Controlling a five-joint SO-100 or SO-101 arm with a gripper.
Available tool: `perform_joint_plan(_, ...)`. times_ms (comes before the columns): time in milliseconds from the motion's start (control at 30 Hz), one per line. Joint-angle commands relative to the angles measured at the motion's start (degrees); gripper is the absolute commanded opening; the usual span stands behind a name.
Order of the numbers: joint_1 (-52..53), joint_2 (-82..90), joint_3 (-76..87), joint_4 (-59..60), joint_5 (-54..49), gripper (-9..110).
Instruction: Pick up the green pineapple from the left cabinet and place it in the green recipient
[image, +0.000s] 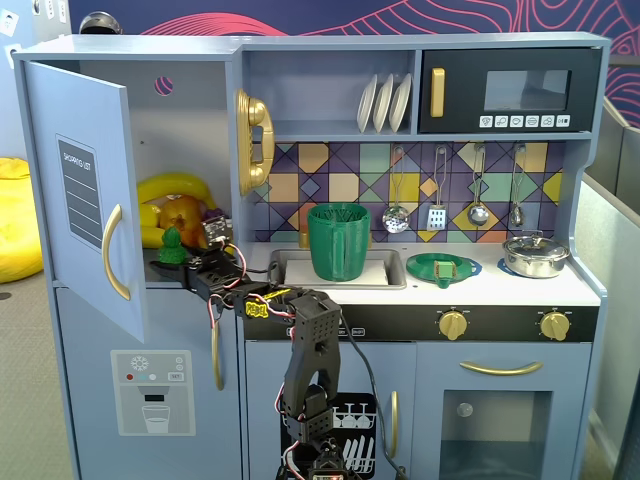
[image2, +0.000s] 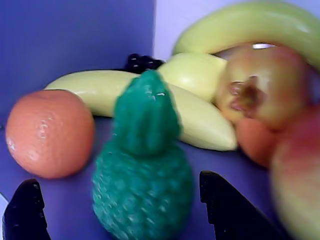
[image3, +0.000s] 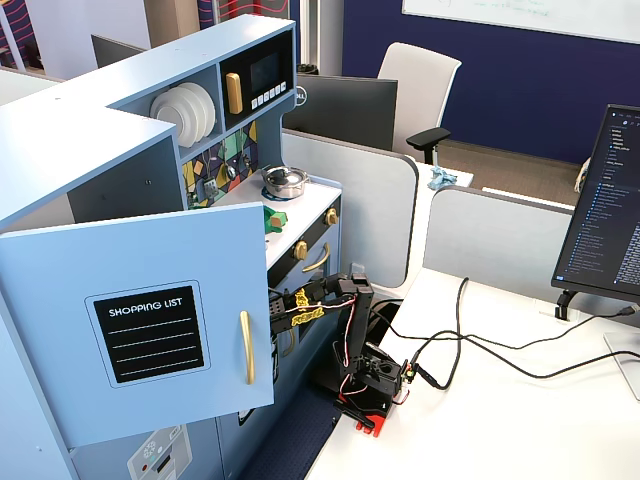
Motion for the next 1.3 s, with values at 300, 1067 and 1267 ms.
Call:
perform_joint_plan(300,-1.0,-6.1,-11.8,-2.8,-0.2,33)
perform_joint_plan(1067,-0.9,-6.9,-8.3,-0.4,0.4,0)
perform_joint_plan(1267,-4.6,9.1,1.7,-0.3,-15.2,0)
